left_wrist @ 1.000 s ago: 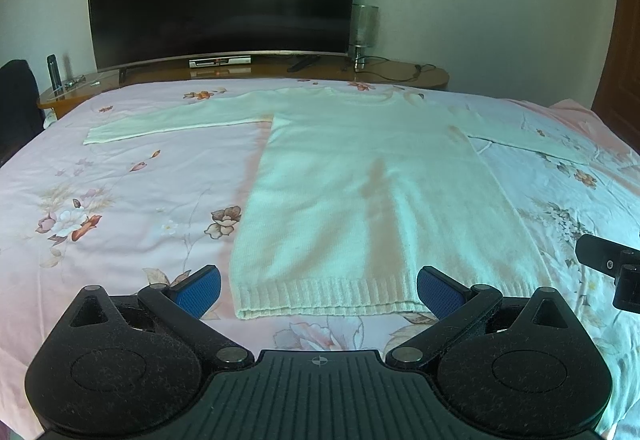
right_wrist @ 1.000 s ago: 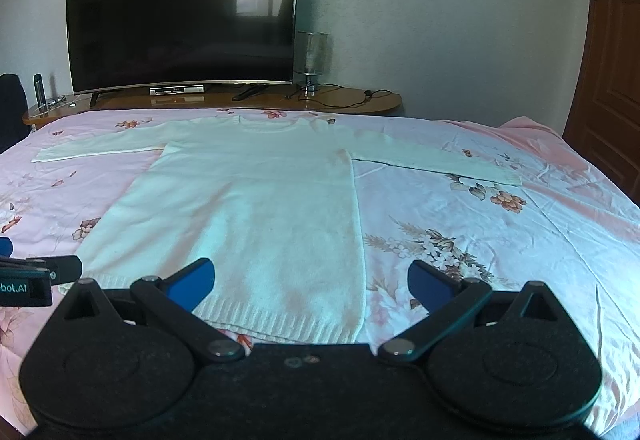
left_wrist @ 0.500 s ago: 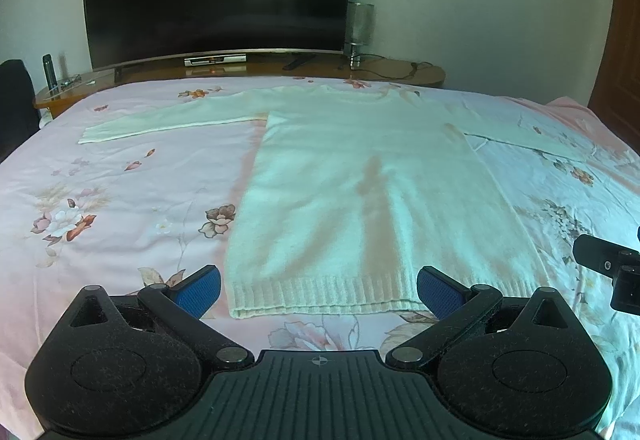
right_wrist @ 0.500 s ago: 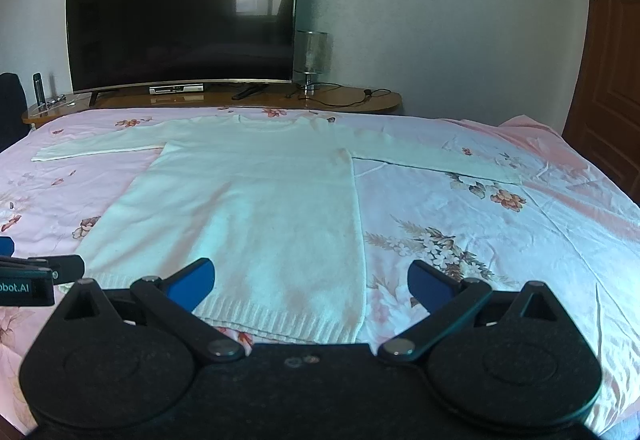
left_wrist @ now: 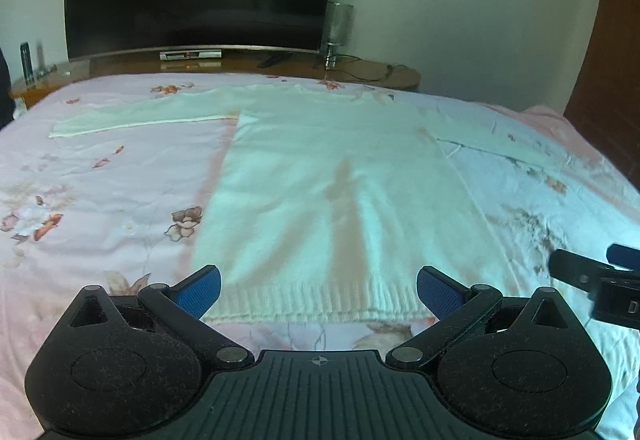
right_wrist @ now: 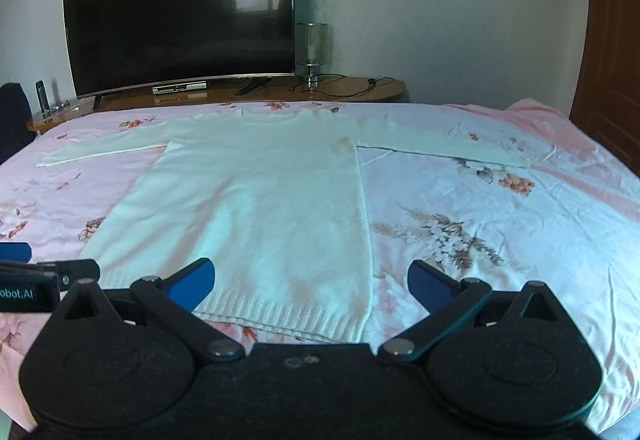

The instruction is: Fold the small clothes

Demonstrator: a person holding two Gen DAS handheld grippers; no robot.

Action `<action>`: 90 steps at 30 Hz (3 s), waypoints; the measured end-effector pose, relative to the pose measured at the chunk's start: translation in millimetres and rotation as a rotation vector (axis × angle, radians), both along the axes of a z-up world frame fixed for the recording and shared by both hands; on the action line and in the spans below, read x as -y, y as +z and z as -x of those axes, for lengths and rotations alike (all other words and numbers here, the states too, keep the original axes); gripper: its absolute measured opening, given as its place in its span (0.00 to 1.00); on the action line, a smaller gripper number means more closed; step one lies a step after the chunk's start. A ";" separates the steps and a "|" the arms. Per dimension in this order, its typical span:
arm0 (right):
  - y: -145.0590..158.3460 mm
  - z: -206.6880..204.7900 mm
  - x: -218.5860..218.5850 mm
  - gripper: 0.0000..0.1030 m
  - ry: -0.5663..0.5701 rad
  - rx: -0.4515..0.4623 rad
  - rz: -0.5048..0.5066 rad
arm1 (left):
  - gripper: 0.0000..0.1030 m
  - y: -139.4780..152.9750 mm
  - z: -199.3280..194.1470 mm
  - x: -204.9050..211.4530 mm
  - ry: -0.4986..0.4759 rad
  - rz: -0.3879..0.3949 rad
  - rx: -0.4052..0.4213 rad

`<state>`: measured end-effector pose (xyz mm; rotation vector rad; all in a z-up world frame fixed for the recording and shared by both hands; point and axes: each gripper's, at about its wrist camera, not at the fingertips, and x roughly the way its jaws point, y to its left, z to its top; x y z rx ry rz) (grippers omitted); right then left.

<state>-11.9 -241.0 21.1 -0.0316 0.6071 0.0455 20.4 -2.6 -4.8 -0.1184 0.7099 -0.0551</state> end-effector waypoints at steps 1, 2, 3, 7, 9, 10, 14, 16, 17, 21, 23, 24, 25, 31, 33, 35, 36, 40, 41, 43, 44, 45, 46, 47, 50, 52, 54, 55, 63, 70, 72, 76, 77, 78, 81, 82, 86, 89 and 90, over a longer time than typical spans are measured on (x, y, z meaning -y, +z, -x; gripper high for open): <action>1.0 -1.6 3.6 1.00 -0.006 0.007 -0.010 | 1.00 -1.4 -6.8 -0.9 -0.009 -0.007 -0.014; 2.2 -3.5 8.5 1.00 -0.012 0.014 -0.023 | 1.00 -4.4 -16.6 -2.8 -0.044 0.001 -0.038; 3.4 -7.1 16.2 1.00 -0.023 0.024 -0.038 | 1.00 -7.1 -24.4 -6.2 -0.062 0.022 -0.052; 5.4 -28.3 46.6 0.86 -0.093 0.025 -0.064 | 1.00 -12.1 -60.8 -31.5 -0.022 0.095 -0.030; 6.1 -44.1 65.0 0.80 -0.134 0.022 -0.076 | 1.00 -14.5 -86.8 -43.1 0.006 0.071 -0.007; 6.4 -53.9 76.5 0.78 -0.153 0.022 -0.091 | 1.00 -16.2 -102.3 -47.7 0.009 0.036 0.003; 4.5 -106.4 132.6 0.40 -0.206 0.015 -0.216 | 1.00 -34.0 -176.1 -84.1 0.049 -0.021 -0.012; -3.2 -142.2 167.5 0.37 -0.242 0.000 -0.317 | 1.00 -44.7 -216.7 -108.7 0.123 -0.040 -0.039; -8.4 -160.3 185.7 0.37 -0.269 0.000 -0.356 | 1.00 -49.4 -236.0 -121.8 0.167 -0.056 -0.044; -39.2 -239.0 270.6 0.29 -0.423 0.027 -0.562 | 1.00 -65.3 -284.6 -156.9 0.271 -0.075 -0.020; -57.0 -268.8 304.7 0.24 -0.494 0.052 -0.650 | 1.00 -76.2 -299.6 -168.0 0.296 -0.091 -0.014; -67.8 -285.0 322.5 0.23 -0.536 0.061 -0.686 | 1.00 -82.9 -306.2 -174.5 0.309 -0.090 -0.017; -78.6 -298.5 337.3 0.21 -0.569 0.065 -0.722 | 1.00 -86.9 -310.1 -177.2 0.327 -0.089 -0.013; -125.4 -349.5 382.4 0.20 -0.680 0.049 -0.822 | 1.00 -111.1 -323.0 -184.1 0.347 -0.107 -0.051; -137.4 -354.6 386.5 0.19 -0.689 0.056 -0.866 | 1.00 -115.4 -323.6 -179.3 0.341 -0.140 -0.047; -145.1 -353.1 387.7 0.19 -0.696 0.080 -0.920 | 1.00 -116.4 -323.6 -175.6 0.333 -0.149 -0.037; -148.5 -353.2 388.6 0.19 -0.700 0.091 -0.943 | 1.00 -115.6 -323.7 -175.6 0.330 -0.146 -0.034; -148.1 -357.8 388.1 0.18 -0.700 0.097 -0.954 | 1.00 -114.7 -323.5 -179.6 0.324 -0.123 -0.032; -148.4 -358.1 387.8 0.18 -0.708 0.094 -0.967 | 1.00 -115.0 -323.0 -180.5 0.322 -0.119 -0.031; -143.7 -348.1 390.4 0.23 -0.720 0.092 -1.026 | 1.00 -115.9 -322.1 -180.8 0.317 -0.118 -0.027; -142.6 -342.6 386.9 0.25 -0.731 0.088 -1.031 | 1.00 -116.4 -321.8 -180.7 0.316 -0.119 -0.025; -141.9 -334.5 379.9 0.25 -0.751 0.079 -1.054 | 1.00 -116.9 -321.9 -180.4 0.317 -0.120 -0.025; -142.1 -329.7 373.5 0.29 -0.745 0.075 -1.077 | 1.00 -117.1 -322.2 -180.0 0.317 -0.124 -0.026; -141.9 -329.0 367.5 0.31 -0.733 0.067 -1.075 | 1.00 -117.3 -322.5 -179.6 0.317 -0.128 -0.026; -139.9 -336.6 356.5 0.44 -0.713 0.067 -1.051 | 1.00 -117.8 -324.1 -178.0 0.318 -0.137 -0.030; -139.0 -345.6 360.1 0.48 -0.707 0.080 -1.065 | 1.00 -118.0 -325.0 -178.2 0.317 -0.137 -0.031; -137.6 -354.4 364.4 0.48 -0.707 0.076 -1.077 | 1.00 -118.1 -325.6 -178.8 0.315 -0.136 -0.031; -137.8 -357.5 366.6 0.48 -0.703 0.075 -1.086 | 1.00 -118.1 -325.9 -179.0 0.314 -0.135 -0.031; -139.7 -350.3 378.4 0.41 -0.730 0.177 -1.127 | 1.00 -118.9 -327.1 -181.6 0.303 -0.121 -0.029; -145.6 -347.1 385.6 0.44 -0.710 0.243 -1.246 | 1.00 -119.0 -326.1 -181.8 0.300 -0.116 -0.024; -143.4 -352.4 378.2 0.43 -0.688 0.215 -1.246 | 1.00 -119.0 -326.1 -182.0 0.300 -0.115 -0.024; -139.5 -358.9 375.2 0.32 -0.752 0.191 -1.130 | 1.00 -119.3 -326.4 -182.3 0.301 -0.112 -0.024; -140.8 -361.2 377.4 0.23 -0.781 0.179 -1.108 | 1.00 -119.4 -326.5 -182.2 0.304 -0.112 -0.024; -145.2 -364.5 379.3 0.17 -0.792 0.159 -1.079 | 1.00 -119.6 -327.1 -180.8 0.308 -0.119 -0.026; -137.0 -380.9 375.0 0.04 -0.782 0.104 -0.927 | 1.00 -119.7 -330.9 -174.9 0.321 -0.149 -0.037; -132.8 -385.9 371.3 0.04 -0.775 0.095 -0.877 | 1.00 -119.4 -332.0 -174.4 0.320 -0.153 -0.042; -107.0 -400.8 337.9 0.04 -0.679 0.076 -0.671 | 1.00 -111.3 -329.0 -174.2 0.296 -0.176 -0.046; -77.1 -420.1 288.8 0.04 -0.500 0.099 -0.550 | 1.00 -102.2 -316.3 -168.4 0.298 -0.210 0.019; -70.0 -423.8 270.0 0.04 -0.442 0.101 -0.523 | 1.00 -99.2 -313.1 -168.5 0.302 -0.199 0.027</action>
